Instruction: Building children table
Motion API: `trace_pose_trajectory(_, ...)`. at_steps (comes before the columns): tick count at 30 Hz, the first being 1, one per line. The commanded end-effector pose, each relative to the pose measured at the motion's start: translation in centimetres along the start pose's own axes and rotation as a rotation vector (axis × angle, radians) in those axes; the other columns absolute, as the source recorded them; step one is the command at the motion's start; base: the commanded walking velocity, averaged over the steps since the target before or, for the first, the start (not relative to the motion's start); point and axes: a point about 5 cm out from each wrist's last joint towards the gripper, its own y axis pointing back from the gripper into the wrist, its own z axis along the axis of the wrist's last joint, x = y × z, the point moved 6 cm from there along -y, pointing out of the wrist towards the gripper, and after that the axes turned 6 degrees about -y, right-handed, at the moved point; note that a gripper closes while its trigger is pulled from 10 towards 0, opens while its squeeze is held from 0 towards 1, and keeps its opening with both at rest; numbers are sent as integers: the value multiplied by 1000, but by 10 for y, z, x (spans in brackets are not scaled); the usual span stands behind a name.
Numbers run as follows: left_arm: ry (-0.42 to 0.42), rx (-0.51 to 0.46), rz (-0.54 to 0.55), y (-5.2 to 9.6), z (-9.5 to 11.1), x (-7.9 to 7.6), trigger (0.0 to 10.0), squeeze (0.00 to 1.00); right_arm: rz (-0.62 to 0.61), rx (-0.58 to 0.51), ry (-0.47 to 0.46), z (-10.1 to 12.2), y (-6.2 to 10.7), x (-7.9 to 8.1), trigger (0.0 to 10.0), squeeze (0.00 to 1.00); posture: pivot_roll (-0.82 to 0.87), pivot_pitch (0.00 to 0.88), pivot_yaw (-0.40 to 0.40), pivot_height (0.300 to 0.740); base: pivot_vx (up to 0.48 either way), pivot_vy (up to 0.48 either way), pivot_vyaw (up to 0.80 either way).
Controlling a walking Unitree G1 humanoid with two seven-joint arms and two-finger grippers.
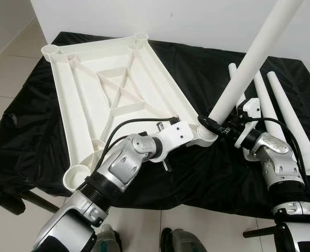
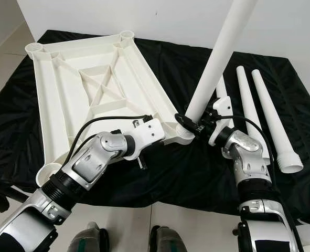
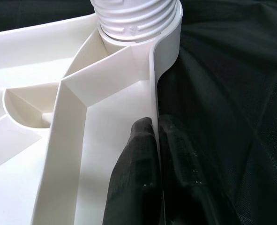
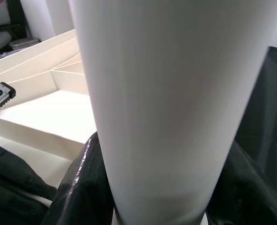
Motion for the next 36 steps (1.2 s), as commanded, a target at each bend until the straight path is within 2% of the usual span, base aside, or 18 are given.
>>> trace_pose_trajectory(1,-19,13,25,0,-2,3,10000,0,-63,17,-44,-10,4,-5,10000,0,-40,48,-27,740,0,0,0)
trace_pose_trajectory(6,-19,13,28,0,-2,4,10000,0,-89,-22,-73,-8,2,1,10000,0,-40,47,-30,740,0,0,0)
trace_pose_trajectory(7,-19,13,30,0,-2,4,10000,0,-118,-56,-88,-6,0,6,10000,0,-40,44,-34,740,0,0,0)
trace_pose_trajectory(13,-17,14,30,0,-3,3,10000,0,-170,-99,-108,-4,-1,13,10000,0,-41,43,-35,740,0,0,0)
trace_pose_trajectory(16,-17,14,26,0,-3,2,10000,0,-235,-130,-113,-1,-3,16,10000,0,-44,42,-36,740,0,0,0)
trace_pose_trajectory(22,-21,14,21,0,-3,1,10000,0,-314,-132,-97,1,-8,22,10000,0,-44,39,-36,740,0,0,0)
trace_pose_trajectory(29,-21,16,12,0,-5,-3,10000,0,-430,-178,-123,9,-14,35,10000,0,-45,34,-34,740,0,0,0)
trace_pose_trajectory(36,-22,18,10,0,-5,-3,10000,0,-460,-204,-135,14,-19,42,10000,0,-46,28,-34,740,0,0,0)
